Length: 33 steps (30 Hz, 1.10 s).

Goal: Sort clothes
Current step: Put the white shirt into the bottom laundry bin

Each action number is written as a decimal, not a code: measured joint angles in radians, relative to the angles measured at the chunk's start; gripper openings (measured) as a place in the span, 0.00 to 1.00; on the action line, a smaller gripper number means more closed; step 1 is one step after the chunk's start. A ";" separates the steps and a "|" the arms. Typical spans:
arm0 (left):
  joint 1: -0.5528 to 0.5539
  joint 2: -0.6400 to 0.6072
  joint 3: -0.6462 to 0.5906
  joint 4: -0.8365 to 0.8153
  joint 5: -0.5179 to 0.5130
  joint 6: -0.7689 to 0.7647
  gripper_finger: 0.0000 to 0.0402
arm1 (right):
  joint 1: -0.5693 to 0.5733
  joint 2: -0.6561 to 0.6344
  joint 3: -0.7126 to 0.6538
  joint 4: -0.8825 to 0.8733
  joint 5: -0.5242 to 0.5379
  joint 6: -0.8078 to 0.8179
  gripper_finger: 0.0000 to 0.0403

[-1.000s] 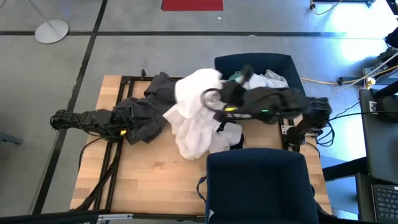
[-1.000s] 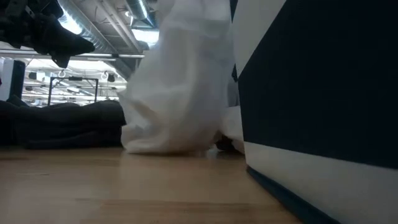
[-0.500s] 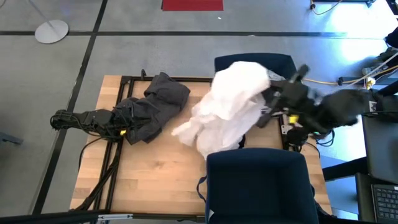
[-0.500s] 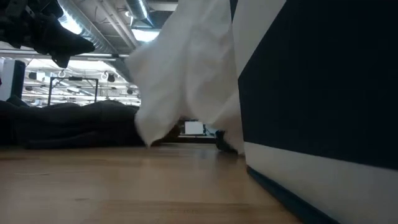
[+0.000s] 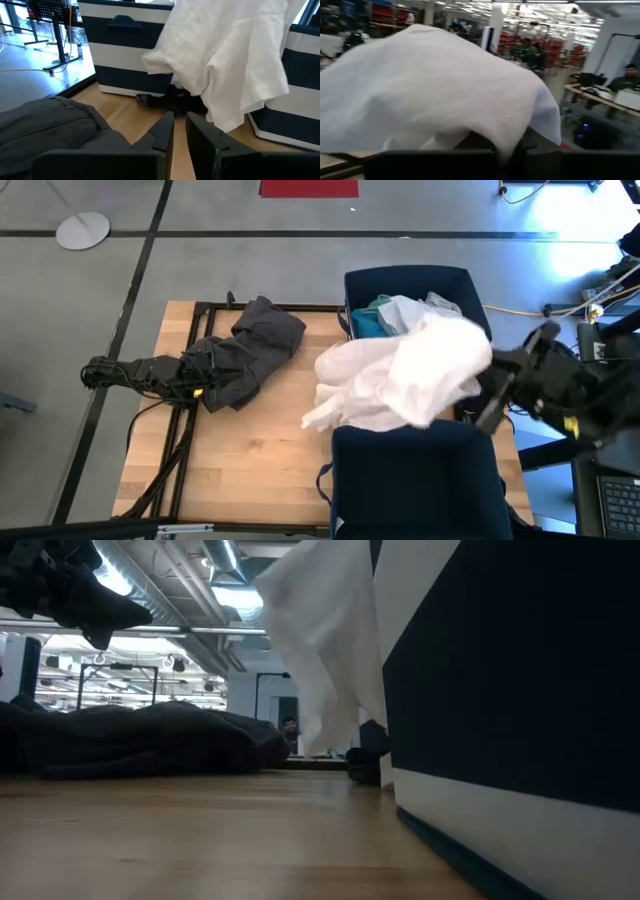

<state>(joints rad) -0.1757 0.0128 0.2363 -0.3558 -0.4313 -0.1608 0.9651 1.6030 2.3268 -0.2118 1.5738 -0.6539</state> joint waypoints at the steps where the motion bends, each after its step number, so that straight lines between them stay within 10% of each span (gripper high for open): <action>1: 0.000 0.000 0.000 0.000 0.000 0.001 0.10 | 0.013 0.009 0.000 0.000 0.000 0.016 0.03; 10: 0.000 0.000 0.000 0.000 0.000 0.003 0.10 | 0.116 0.093 -0.001 -0.116 -0.004 0.229 0.03; 16: 0.000 0.000 0.000 0.000 0.000 0.001 0.10 | 0.115 0.122 -0.001 -0.656 -0.022 0.798 0.03; 23: 0.000 0.000 0.000 0.038 0.000 0.005 0.10 | 0.087 0.132 -0.051 -1.291 -0.225 1.618 0.02; 33: 0.000 0.000 0.000 0.052 0.000 0.016 0.10 | -0.049 0.132 -0.376 -1.357 -0.664 2.019 0.03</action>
<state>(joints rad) -0.1757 0.0131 0.2363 -0.3035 -0.4316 -0.1444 0.9163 1.7348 1.9508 -1.5688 0.9096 1.3648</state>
